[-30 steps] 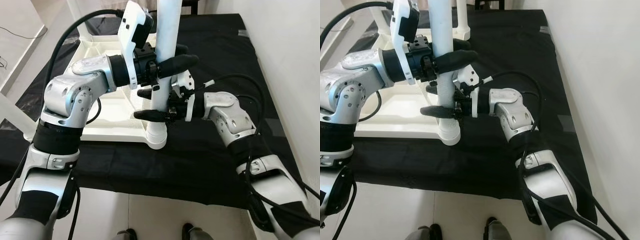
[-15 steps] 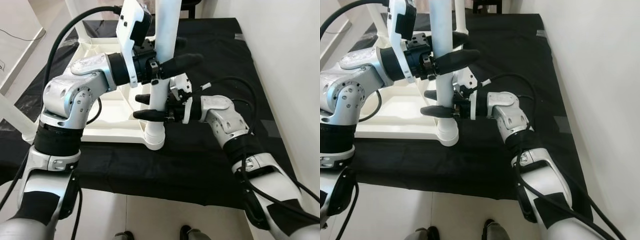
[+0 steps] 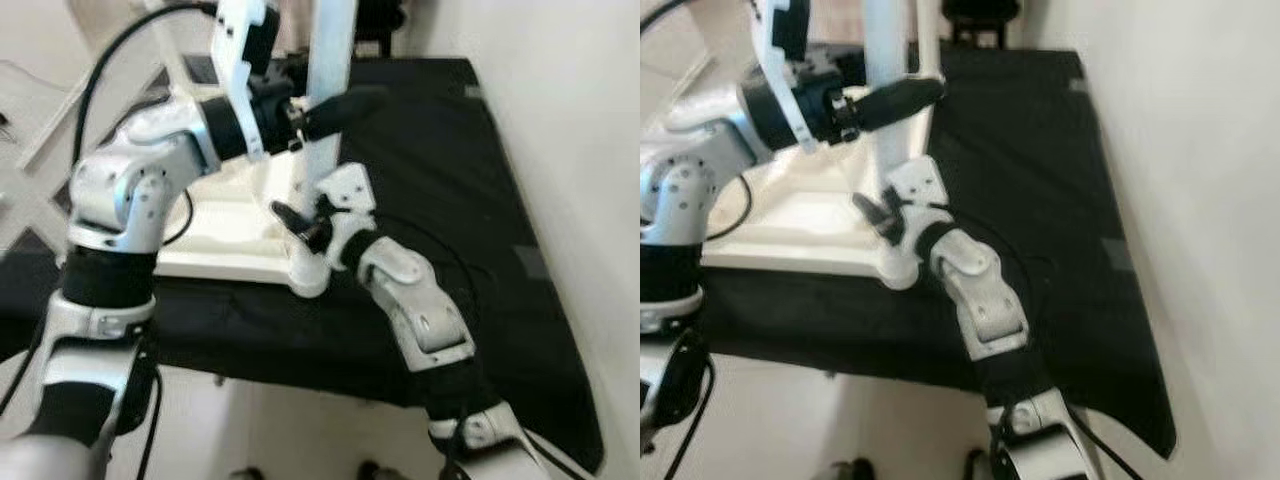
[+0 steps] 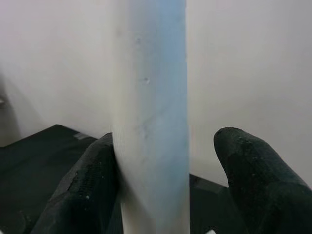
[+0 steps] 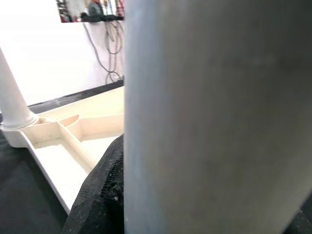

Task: Building children table

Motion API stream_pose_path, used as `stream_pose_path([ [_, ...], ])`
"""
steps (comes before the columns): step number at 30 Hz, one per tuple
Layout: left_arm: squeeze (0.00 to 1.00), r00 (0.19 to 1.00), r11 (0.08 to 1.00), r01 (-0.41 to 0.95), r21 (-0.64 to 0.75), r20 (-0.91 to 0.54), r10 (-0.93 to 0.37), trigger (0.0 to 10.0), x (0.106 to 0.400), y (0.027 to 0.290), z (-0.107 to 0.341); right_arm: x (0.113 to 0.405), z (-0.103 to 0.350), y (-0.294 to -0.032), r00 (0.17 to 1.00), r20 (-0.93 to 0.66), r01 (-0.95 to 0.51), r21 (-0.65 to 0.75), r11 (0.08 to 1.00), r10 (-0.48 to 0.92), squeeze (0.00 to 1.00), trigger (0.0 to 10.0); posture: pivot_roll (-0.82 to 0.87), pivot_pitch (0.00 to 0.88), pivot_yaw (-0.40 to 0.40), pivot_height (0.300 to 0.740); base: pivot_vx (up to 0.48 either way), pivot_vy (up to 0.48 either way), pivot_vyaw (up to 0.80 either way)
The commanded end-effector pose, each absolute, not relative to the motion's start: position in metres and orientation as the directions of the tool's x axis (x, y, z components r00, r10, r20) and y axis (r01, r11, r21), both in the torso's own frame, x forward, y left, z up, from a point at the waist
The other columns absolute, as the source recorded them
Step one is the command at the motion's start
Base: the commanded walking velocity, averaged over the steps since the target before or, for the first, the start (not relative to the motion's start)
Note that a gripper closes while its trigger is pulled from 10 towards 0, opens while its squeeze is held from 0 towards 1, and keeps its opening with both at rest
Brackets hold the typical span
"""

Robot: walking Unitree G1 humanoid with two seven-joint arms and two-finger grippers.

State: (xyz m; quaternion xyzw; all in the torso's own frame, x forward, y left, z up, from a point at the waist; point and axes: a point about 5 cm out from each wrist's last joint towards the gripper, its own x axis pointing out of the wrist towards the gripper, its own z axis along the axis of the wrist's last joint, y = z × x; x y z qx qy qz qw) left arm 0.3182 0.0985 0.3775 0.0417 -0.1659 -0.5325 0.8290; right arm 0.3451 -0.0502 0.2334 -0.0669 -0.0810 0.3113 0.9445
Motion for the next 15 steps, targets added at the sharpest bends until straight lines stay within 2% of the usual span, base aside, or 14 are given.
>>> stream_pose_path([
  [1,0.0,0.345,0.4,0.873,0.278,0.226,-0.911,10.0,0.314,0.096,0.383,0.358,0.217,-0.068,0.88,0.005,-0.449,-0.319,0.835,0.475,0.0,0.0,0.0,0.181,-0.024,0.74,0.0,0.0,0.0],
  [2,0.0,0.345,0.4,0.873,0.278,0.226,-0.911,10.0,0.314,0.096,0.383,0.358,0.217,-0.068,0.88,0.005,-0.449,-0.319,0.835,0.475,0.0,0.0,0.0,0.181,-0.024,0.74,0.0,0.0,0.0],
  [3,0.0,0.348,0.402,0.874,0.273,0.227,-0.91,5.0,0.315,0.096,0.383,0.362,0.22,-0.068,0.882,0.015,-0.441,-0.322,0.838,0.47,0.0,0.0,0.0,0.177,-0.026,0.74,0.0,0.0,0.0],
  [5,0.0,0.349,0.404,0.874,0.27,0.229,-0.909,5.0,0.315,0.096,0.383,0.364,0.221,-0.068,0.883,0.02,-0.438,-0.323,0.839,0.469,0.0,0.0,0.0,0.177,-0.026,0.74,0.0,0.0,0.0],
  [6,0.0,0.349,0.403,0.876,0.266,0.229,-0.909,0.0,0.315,0.096,0.383,0.364,0.225,-0.068,0.887,0.023,-0.432,-0.319,0.844,0.462,0.0,0.0,0.0,0.177,-0.026,0.74,0.0,0.0,0.0],
  [9,0.0,0.349,0.402,0.878,0.261,0.227,-0.909,0.0,0.315,0.097,0.382,0.361,0.229,-0.064,0.881,0.009,-0.445,-0.318,0.837,0.472,0.0,0.0,0.0,0.176,-0.023,0.74,0.0,0.0,0.0],
  [10,0.0,0.352,0.403,0.878,0.258,0.224,-0.909,0.0,0.316,0.097,0.382,0.36,0.232,-0.063,0.879,0.01,-0.449,-0.318,0.835,0.476,0.0,10.0,0.0,0.175,-0.023,0.74,0.0,0.0,0.0],
  [15,0.0,0.357,0.406,0.878,0.252,0.22,-0.908,0.0,0.316,0.097,0.38,0.36,0.24,-0.064,0.885,0.025,-0.435,-0.315,0.844,0.465,0.0,10.0,0.0,0.177,-0.022,0.74,0.0,0.0,0.0],
])
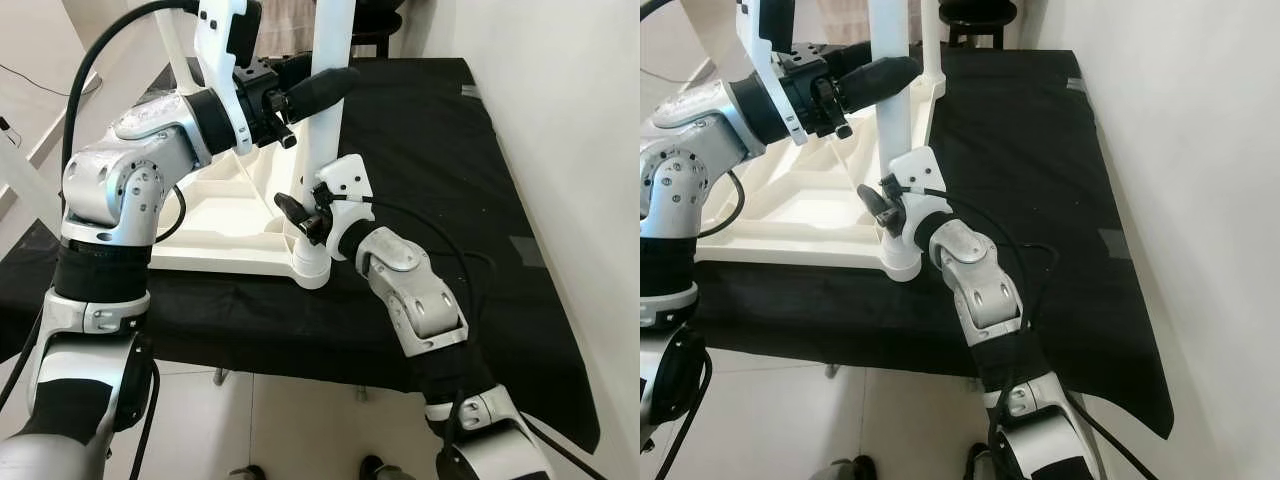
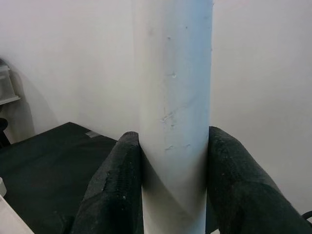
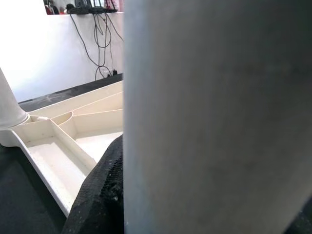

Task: Building children table

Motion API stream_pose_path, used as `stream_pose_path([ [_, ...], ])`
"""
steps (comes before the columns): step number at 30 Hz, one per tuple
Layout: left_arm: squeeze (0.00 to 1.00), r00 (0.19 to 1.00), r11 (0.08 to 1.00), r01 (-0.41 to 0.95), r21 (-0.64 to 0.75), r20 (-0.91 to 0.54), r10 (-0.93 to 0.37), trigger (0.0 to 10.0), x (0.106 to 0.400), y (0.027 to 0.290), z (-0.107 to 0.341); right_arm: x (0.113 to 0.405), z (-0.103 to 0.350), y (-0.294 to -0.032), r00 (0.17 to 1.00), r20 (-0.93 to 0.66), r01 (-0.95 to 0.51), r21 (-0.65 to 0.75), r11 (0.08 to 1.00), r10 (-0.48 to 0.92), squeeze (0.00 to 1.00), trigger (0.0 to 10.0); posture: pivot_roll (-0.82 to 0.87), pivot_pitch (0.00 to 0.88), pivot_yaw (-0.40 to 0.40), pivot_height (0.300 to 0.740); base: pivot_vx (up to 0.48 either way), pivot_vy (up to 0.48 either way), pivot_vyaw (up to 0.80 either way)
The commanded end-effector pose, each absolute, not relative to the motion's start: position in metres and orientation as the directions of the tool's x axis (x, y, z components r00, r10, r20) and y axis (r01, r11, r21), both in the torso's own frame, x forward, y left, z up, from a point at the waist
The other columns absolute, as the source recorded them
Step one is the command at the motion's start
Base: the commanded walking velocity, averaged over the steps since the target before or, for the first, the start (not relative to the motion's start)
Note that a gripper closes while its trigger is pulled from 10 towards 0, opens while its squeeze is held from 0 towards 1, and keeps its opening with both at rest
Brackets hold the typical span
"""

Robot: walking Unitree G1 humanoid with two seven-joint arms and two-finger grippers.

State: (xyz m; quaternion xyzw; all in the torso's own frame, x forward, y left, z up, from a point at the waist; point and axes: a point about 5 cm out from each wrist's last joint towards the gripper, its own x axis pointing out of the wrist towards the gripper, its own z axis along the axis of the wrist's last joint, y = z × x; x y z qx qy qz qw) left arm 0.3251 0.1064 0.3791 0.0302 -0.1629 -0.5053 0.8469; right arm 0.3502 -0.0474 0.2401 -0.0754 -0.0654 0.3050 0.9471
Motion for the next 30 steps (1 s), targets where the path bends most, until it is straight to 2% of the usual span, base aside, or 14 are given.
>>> stream_pose_path([
  [1,0.0,0.357,0.406,0.878,0.252,0.219,-0.908,0.0,0.316,0.097,0.38,0.36,0.241,-0.064,0.886,0.027,-0.433,-0.314,0.845,0.464,0.0,10.0,0.0,0.177,-0.022,0.74,0.0,0.0,0.0],
  [7,0.0,0.362,0.408,0.88,0.242,0.212,-0.908,0.0,0.317,0.098,0.378,0.366,0.263,-0.063,0.818,0.091,-0.507,-0.349,0.788,0.567,0.0,10.0,0.0,0.178,-0.021,0.74,0.0,0.0,0.0],
  [8,0.0,0.361,0.406,0.881,0.242,0.211,-0.908,0.0,0.317,0.097,0.378,0.366,0.266,-0.061,0.779,0.095,-0.559,-0.345,0.754,0.62,1.0,10.0,0.0,0.18,-0.02,0.74,0.0,0.0,0.0],
  [11,0.0,0.36,0.405,0.882,0.241,0.21,-0.909,0.0,0.317,0.097,0.377,0.365,0.268,-0.061,0.751,0.097,-0.591,-0.341,0.731,0.653,1.0,10.0,0.0,0.18,-0.02,0.74,0.0,0.0,0.0],
  [15,0.0,0.351,0.396,0.886,0.241,0.209,-0.913,0.0,0.316,0.095,0.377,0.361,0.274,-0.062,0.582,0.075,-0.746,-0.347,0.568,0.81,1.0,10.0,0.01,0.185,-0.018,0.74,0.0,0.0,0.0],
  [16,0.0,0.347,0.392,0.888,0.242,0.209,-0.914,0.0,0.315,0.094,0.377,0.36,0.277,-0.064,0.517,0.073,-0.789,-0.344,0.508,0.853,0.89,10.0,0.01,0.186,-0.018,0.74,0.0,0.0,0.0],
  [17,0.0,0.347,0.392,0.888,0.242,0.209,-0.914,0.0,0.315,0.094,0.377,0.36,0.277,-0.064,0.517,0.073,-0.789,-0.344,0.508,0.853,0.89,10.0,0.01,0.186,-0.018,0.74,0.0,0.0,0.0],
  [18,0.0,0.343,0.388,0.889,0.242,0.209,-0.916,0.0,0.314,0.094,0.376,0.359,0.279,-0.066,0.451,0.063,-0.829,-0.34,0.444,0.89,0.24,10.0,0.01,0.186,-0.02,0.74,0.0,0.0,0.0],
  [19,0.0,0.338,0.384,0.891,0.243,0.21,-0.917,0.0,0.314,0.093,0.376,0.36,0.279,-0.068,0.395,0.043,-0.858,-0.338,0.386,0.918,0.0,10.0,0.01,0.189,-0.021,0.74,0.0,0.0,0.0],
  [25,0.0,0.328,0.374,0.895,0.242,0.212,-0.921,0.0,0.311,0.092,0.375,0.368,0.275,-0.07,0.273,0.006,-0.926,-0.268,0.264,0.962,0.0,10.0,0.02,0.198,-0.023,0.74,0.0,0.0,0.0],
  [26,0.0,0.325,0.372,0.896,0.242,0.212,-0.922,0.0,0.31,0.092,0.374,0.368,0.273,-0.069,0.236,0.003,-0.943,-0.239,0.23,0.972,0.0,3.6,0.02,0.202,-0.023,0.74,0.0,0.0,0.0],
  [28,0.0,0.324,0.371,0.897,0.242,0.212,-0.922,0.0,0.309,0.092,0.374,0.367,0.272,-0.068,0.211,0.003,-0.953,-0.22,0.206,0.977,0.0,3.6,0.02,0.202,-0.023,0.74,0.0,0.0,0.0],
  [29,0.0,0.322,0.369,0.897,0.243,0.212,-0.923,0.0,0.308,0.092,0.374,0.367,0.27,-0.067,0.181,0.008,-0.964,-0.195,0.179,0.983,0.0,0.0,0.03,0.205,-0.023,0.74,0.0,0.0,0.0],
  [30,0.0,0.322,0.369,0.897,0.243,0.212,-0.923,0.0,0.308,0.092,0.374,0.367,0.27,-0.067,0.181,0.008,-0.964,-0.195,0.179,0.983,0.0,0.0,0.03,0.205,-0.023,0.74,0.0,0.0,0.0],
])
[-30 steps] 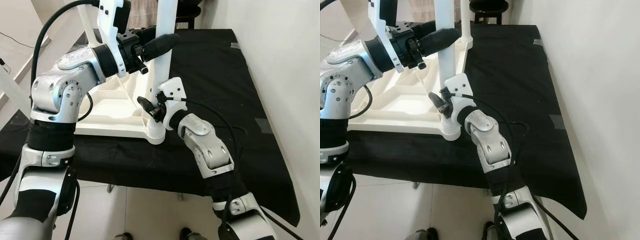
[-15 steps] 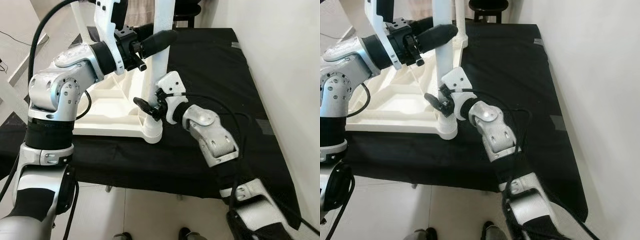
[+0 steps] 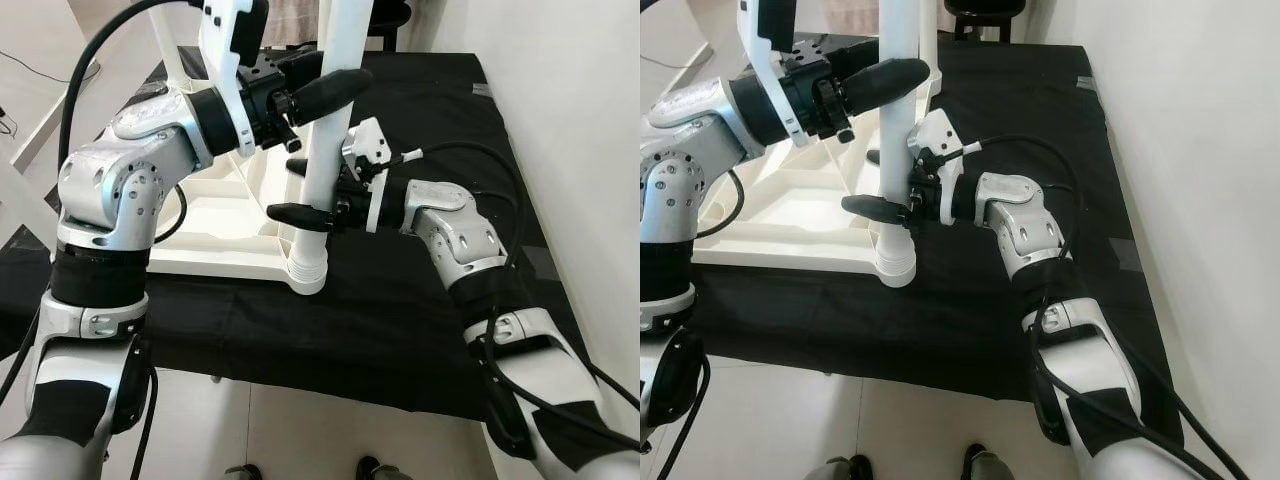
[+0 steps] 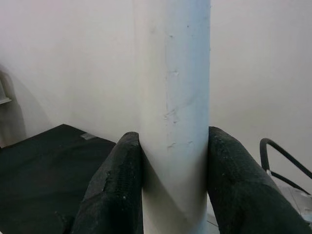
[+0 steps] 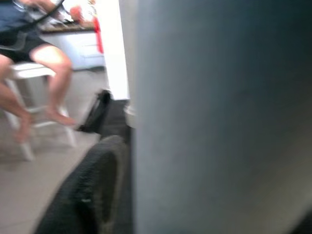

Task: Building children table

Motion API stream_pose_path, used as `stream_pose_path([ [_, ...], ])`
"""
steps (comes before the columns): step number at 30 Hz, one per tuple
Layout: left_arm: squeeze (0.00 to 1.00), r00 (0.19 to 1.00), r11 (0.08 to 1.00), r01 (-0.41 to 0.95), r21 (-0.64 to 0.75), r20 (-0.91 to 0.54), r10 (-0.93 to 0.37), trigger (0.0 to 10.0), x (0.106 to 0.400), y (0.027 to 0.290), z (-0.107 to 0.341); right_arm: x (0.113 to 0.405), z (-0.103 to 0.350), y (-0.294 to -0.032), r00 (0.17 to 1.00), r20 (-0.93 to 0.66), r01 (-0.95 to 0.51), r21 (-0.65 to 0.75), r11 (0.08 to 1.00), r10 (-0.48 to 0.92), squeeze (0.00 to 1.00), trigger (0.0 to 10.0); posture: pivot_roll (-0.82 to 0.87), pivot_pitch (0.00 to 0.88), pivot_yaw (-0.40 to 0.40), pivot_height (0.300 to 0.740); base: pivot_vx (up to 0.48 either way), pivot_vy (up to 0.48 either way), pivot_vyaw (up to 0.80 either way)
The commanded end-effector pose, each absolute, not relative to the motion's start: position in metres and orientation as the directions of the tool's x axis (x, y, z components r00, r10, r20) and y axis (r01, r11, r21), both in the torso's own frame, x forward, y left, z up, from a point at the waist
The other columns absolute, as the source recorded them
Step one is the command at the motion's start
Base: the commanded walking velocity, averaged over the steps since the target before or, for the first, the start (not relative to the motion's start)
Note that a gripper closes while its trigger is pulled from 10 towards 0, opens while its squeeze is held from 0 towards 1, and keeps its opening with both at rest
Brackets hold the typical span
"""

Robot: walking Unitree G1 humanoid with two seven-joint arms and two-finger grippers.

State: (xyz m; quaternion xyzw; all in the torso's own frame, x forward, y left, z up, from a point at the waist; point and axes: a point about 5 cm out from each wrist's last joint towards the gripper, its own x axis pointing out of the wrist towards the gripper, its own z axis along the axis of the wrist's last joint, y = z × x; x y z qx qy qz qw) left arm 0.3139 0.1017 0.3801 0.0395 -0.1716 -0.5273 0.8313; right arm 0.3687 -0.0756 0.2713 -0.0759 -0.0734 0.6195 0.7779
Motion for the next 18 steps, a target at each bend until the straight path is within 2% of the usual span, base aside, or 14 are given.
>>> stream_pose_path([
  [1,0.0,0.318,0.365,0.898,0.244,0.213,-0.924,0.0,0.3075,0.0918,0.3739,0.3659,0.2691,-0.0664,0.15,0.015,-0.974,-0.172,0.15,0.989,0.0,0.0,0.03,0.207,-0.023,0.74,0.0,0.0,0.0],
  [6,0.0,0.311,0.361,0.9,0.245,0.219,-0.925,0.0,0.3061,0.0922,0.3756,0.3647,0.2642,-0.0634,0.072,0.033,-0.987,-0.144,0.076,0.997,0.0,0.0,0.03,0.213,-0.023,0.74,0.0,0.0,0.0],
  [15,0.0,0.304,0.358,0.895,0.266,0.222,-0.926,0.0,0.3051,0.0951,0.3761,0.3693,0.2623,-0.061,0.074,0.039,-0.984,-0.16,0.079,0.996,0.0,0.0,0.03,0.216,-0.024,0.74,0.0,0.0,0.0],
  [16,0.0,0.316,0.373,0.889,0.265,0.234,-0.92,5.4,0.3057,0.0964,0.3763,0.3706,0.2622,-0.0613,0.09,0.042,-0.982,-0.164,0.095,0.995,0.0,0.0,0.03,0.216,-0.023,0.74,0.0,0.0,0.0],
  [17,1.0,0.325,0.382,0.885,0.268,0.233,-0.916,10.0,0.3062,0.0973,0.3758,0.3721,0.2617,-0.0626,0.119,0.042,-0.978,-0.17,0.124,0.992,0.0,0.0,0.03,0.216,-0.023,0.74,0.0,0.0,0.0],
  [18,1.0,0.325,0.382,0.885,0.268,0.233,-0.916,10.0,0.3062,0.0973,0.3758,0.3721,0.2617,-0.0626,0.119,0.042,-0.978,-0.17,0.124,0.992,0.0,0.0,0.03,0.216,-0.023,0.74,0.0,0.0,0.0],
])
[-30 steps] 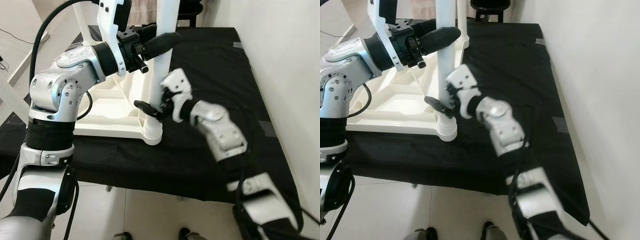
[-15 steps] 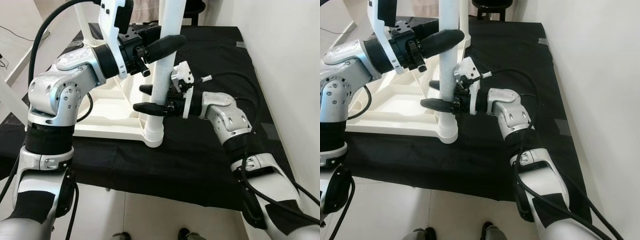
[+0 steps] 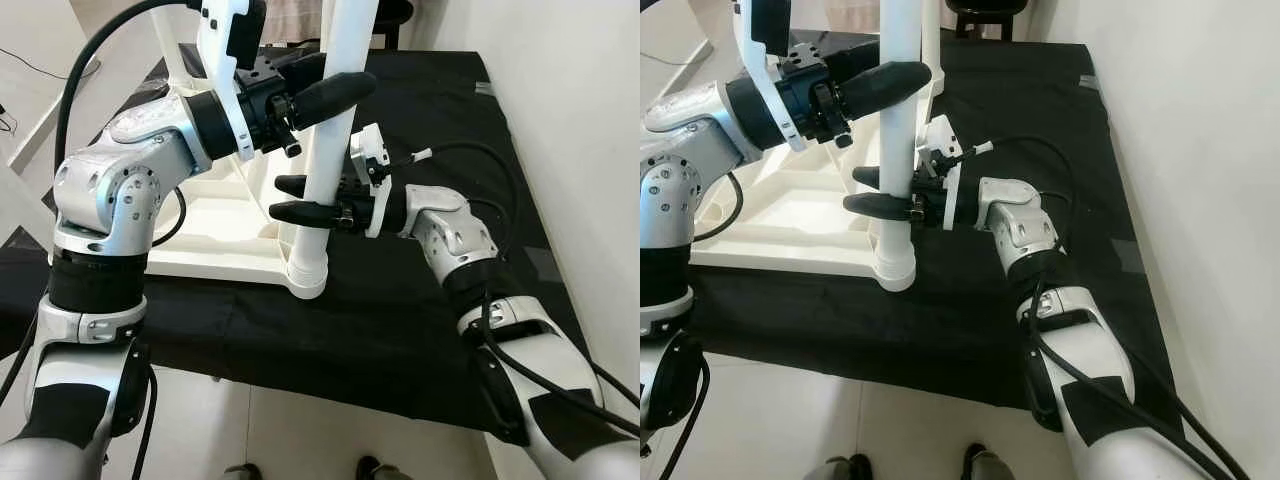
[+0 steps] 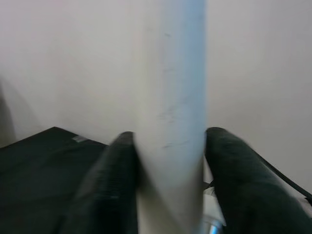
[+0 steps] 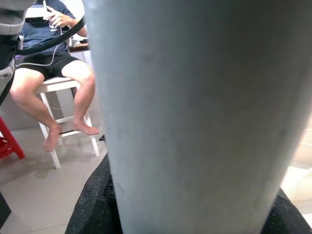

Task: Building children table

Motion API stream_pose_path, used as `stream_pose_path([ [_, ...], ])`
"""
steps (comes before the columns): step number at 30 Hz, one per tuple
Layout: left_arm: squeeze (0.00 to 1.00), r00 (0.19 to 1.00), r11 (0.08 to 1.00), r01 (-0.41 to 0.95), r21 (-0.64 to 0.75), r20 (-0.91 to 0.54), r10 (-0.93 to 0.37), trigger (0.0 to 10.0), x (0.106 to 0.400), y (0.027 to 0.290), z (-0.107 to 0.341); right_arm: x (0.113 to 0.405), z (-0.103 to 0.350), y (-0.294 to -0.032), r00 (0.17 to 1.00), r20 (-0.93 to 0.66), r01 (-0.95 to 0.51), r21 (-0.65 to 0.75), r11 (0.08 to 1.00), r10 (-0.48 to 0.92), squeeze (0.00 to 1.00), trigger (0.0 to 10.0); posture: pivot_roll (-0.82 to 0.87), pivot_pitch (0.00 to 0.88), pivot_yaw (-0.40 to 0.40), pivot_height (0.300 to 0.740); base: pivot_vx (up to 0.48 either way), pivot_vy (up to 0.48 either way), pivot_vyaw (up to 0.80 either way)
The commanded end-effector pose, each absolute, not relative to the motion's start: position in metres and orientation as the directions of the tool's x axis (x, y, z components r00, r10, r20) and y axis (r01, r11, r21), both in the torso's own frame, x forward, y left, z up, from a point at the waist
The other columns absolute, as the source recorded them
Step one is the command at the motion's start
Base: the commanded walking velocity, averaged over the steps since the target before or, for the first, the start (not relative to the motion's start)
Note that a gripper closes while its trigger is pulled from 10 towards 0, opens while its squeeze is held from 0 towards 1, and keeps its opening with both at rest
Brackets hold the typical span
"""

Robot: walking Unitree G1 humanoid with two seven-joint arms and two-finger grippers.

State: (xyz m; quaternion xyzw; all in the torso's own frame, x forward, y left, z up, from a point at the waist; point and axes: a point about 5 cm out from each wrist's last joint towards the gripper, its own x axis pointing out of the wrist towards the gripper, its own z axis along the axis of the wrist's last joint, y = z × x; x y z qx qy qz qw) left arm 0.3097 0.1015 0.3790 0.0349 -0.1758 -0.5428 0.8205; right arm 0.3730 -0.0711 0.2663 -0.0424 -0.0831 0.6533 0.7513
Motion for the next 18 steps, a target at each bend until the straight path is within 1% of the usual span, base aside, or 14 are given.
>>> stream_pose_path([
  [1,1.0,0.352,0.41,0.876,0.254,0.243,-0.904,10.0,0.308,0.099,0.376,0.375,0.26,-0.065,0.171,0.03,-0.968,-0.181,0.174,0.985,0.0,0.0,0.03,0.216,-0.023,0.74,0.0,0.0,0.0],
  [2,0.0,0.376,0.433,0.868,0.243,0.248,-0.893,10.0,0.31,0.101,0.376,0.379,0.254,-0.071,0.279,-0.013,-0.943,-0.191,0.271,0.96,0.0,0.0,0.02,0.223,-0.039,0.74,0.0,0.0,0.0],
  [3,0.0,0.376,0.433,0.868,0.243,0.248,-0.893,10.0,0.31,0.101,0.376,0.379,0.254,-0.071,0.279,-0.013,-0.943,-0.191,0.271,0.96,0.0,0.0,0.02,0.223,-0.039,0.74,0.0,0.0,0.0],
  [4,0.0,0.39,0.447,0.863,0.237,0.25,-0.886,10.0,0.311,0.102,0.376,0.381,0.25,-0.075,0.351,-0.043,-0.92,-0.203,0.336,0.935,0.0,0.0,0.02,0.224,-0.045,0.74,0.0,0.0,0.0],
  [5,0.0,0.413,0.47,0.852,0.231,0.255,-0.874,10.0,0.312,0.104,0.377,0.387,0.235,-0.081,0.561,-0.107,-0.82,-0.208,0.533,0.821,0.0,0.0,0.03,0.227,-0.075,0.74,0.0,0.0,0.0],
  [7,0.0,0.413,0.47,0.852,0.231,0.255,-0.874,10.0,0.312,0.104,0.377,0.387,0.235,-0.081,0.561,-0.107,-0.82,-0.208,0.533,0.821,0.0,0.0,0.03,0.227,-0.075,0.74,0.0,0.0,0.0],
  [8,0.0,0.435,0.492,0.84,0.229,0.258,-0.863,10.0,0.313,0.107,0.378,0.375,0.21,-0.082,0.691,-0.153,-0.722,-0.199,0.663,0.706,0.0,0.0,0.04,0.23,-0.094,0.74,0.0,0.0,0.0],
  [10,0.0,0.435,0.492,0.84,0.229,0.258,-0.863,10.0,0.313,0.107,0.378,0.375,0.21,-0.082,0.691,-0.153,-0.722,-0.199,0.663,0.706,0.0,0.0,0.04,0.23,-0.094,0.74,0.0,0.0,0.0],
  [11,0.0,0.452,0.509,0.832,0.223,0.259,-0.853,10.0,0.313,0.11,0.378,0.361,0.192,-0.082,0.782,-0.183,-0.623,-0.192,0.758,0.596,0.0,0.0,0.03,0.249,-0.071,0.74,0.0,0.0,0.0],
  [12,0.0,0.452,0.509,0.832,0.223,0.259,-0.853,10.0,0.313,0.11,0.378,0.361,0.192,-0.082,0.782,-0.183,-0.623,-0.192,0.758,0.596,0.0,0.0,0.03,0.249,-0.071,0.74,0.0,0.0,0.0],
  [13,0.0,0.463,0.518,0.827,0.218,0.258,-0.848,10.0,0.314,0.112,0.377,0.355,0.184,-0.087,0.849,-0.179,-0.527,-0.21,0.824,0.497,0.0,0.0,0.02,0.238,-0.063,0.74,0.0,0.0,0.0],
  [14,0.0,0.463,0.518,0.827,0.218,0.258,-0.848,10.0,0.314,0.112,0.377,0.355,0.184,-0.087,0.849,-0.179,-0.527,-0.21,0.824,0.497,0.0,0.0,0.02,0.238,-0.063,0.74,0.0,0.0,0.0],
  [16,0.0,0.465,0.518,0.827,0.22,0.252,-0.849,10.0,0.315,0.111,0.375,0.364,0.191,-0.088,0.89,-0.138,-0.456,-0.225,0.861,0.435,0.0,0.0,0.01,0.223,-0.068,0.74,0.0,0.0,0.0],
  [18,0.0,0.464,0.517,0.826,0.224,0.252,-0.849,10.0,0.315,0.11,0.376,0.369,0.195,-0.089,0.897,-0.121,-0.442,-0.23,0.867,0.425,0.0,0.0,0.01,0.223,-0.068,0.74,0.0,0.0,0.0],
])
